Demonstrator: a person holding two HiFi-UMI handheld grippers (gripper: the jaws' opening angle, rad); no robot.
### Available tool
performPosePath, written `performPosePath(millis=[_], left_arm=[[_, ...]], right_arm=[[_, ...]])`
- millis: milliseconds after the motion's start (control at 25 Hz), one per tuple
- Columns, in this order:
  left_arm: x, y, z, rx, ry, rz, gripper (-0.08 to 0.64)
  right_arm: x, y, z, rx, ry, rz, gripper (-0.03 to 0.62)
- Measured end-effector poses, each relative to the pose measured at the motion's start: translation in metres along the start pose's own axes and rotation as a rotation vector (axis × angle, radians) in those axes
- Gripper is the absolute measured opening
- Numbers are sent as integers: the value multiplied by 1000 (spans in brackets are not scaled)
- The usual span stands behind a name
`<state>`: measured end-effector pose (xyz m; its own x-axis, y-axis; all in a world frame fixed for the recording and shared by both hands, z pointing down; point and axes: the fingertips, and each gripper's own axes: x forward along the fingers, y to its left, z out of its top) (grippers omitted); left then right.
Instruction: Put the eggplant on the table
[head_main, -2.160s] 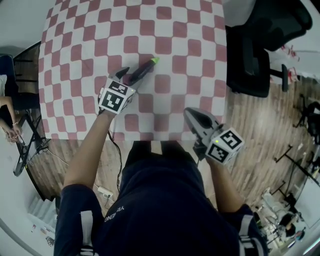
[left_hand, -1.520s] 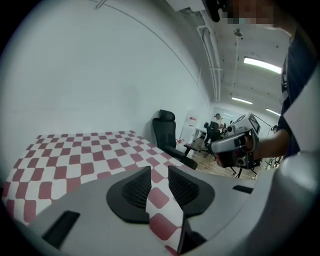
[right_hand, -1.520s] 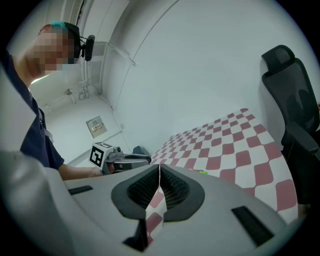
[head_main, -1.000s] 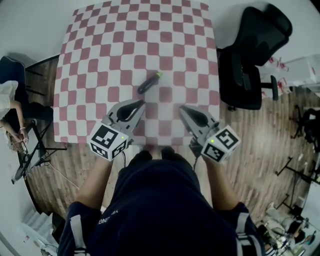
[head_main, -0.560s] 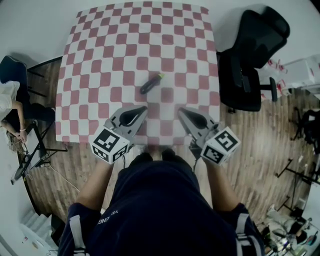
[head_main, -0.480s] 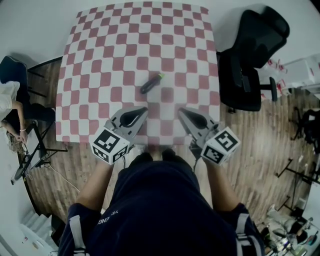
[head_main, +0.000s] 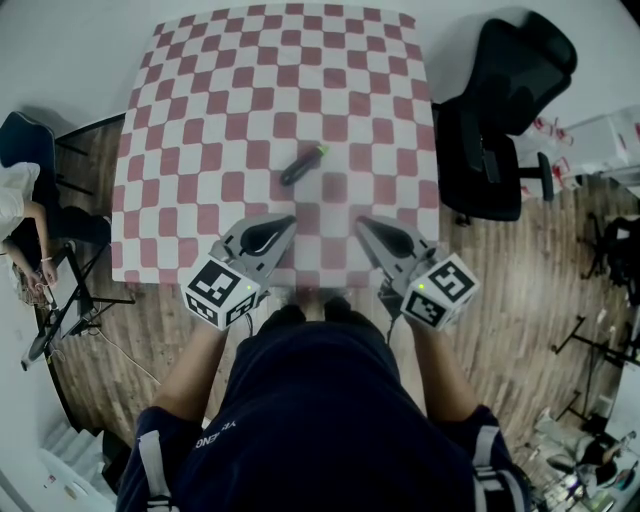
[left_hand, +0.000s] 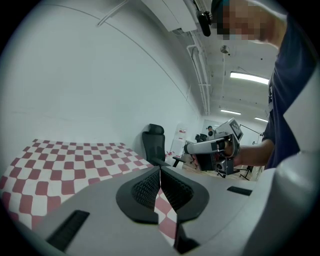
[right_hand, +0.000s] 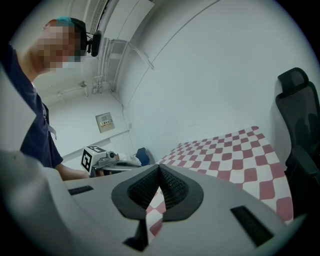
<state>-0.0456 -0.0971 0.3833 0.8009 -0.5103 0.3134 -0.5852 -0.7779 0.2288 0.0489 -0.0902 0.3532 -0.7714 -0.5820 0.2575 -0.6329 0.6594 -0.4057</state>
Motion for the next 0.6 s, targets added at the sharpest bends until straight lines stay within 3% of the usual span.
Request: performPosePath(millis=[600], left_arm=[[-1, 0, -1, -15, -5, 10, 28]], right_arm=[[1, 1, -2, -2, 11, -5, 15]])
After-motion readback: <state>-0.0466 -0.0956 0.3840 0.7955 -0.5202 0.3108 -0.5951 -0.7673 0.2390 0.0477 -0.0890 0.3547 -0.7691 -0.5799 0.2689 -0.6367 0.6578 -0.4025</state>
